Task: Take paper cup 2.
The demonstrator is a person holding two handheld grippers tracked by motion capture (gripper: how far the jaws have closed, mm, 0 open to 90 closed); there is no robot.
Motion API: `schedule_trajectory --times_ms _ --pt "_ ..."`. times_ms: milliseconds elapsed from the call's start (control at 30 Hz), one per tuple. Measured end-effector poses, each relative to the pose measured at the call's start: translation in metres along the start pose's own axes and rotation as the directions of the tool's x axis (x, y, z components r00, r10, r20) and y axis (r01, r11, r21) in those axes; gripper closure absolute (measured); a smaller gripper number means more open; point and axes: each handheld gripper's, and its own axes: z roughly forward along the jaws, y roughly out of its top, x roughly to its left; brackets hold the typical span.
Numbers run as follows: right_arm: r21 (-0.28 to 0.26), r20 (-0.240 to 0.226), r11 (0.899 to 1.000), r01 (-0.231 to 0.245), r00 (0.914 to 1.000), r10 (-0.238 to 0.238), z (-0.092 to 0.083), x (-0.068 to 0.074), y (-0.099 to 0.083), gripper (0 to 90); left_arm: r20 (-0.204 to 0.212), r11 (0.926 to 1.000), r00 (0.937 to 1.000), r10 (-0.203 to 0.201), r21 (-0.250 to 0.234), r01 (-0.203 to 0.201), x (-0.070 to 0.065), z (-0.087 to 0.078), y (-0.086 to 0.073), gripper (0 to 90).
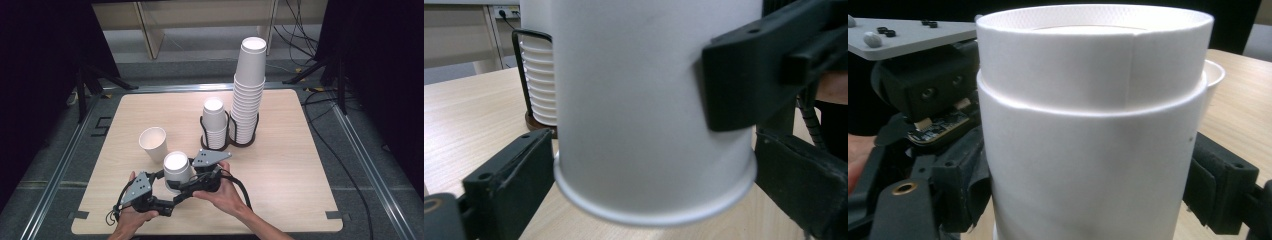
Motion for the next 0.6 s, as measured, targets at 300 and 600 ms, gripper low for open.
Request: schedule_trajectory --times_ms 300,600 --pt "0.005 -0.010 1.000 0.013 0.9999 -0.013 0.0055 0.0035 -0.0009 18.4 -0.006 1.0000 1.0000 -0.001 0.002 0.001 -0.0003 -0.0008 0.0006 1.9" --pt "0.020 -0.015 1.000 0.014 0.9998 -0.014 0.0086 0.0070 -0.0021 18.4 0.005 0.9997 0.9997 -0.024 -0.002 0.024 -0.0003 -0.0014 0.0012 3.1"
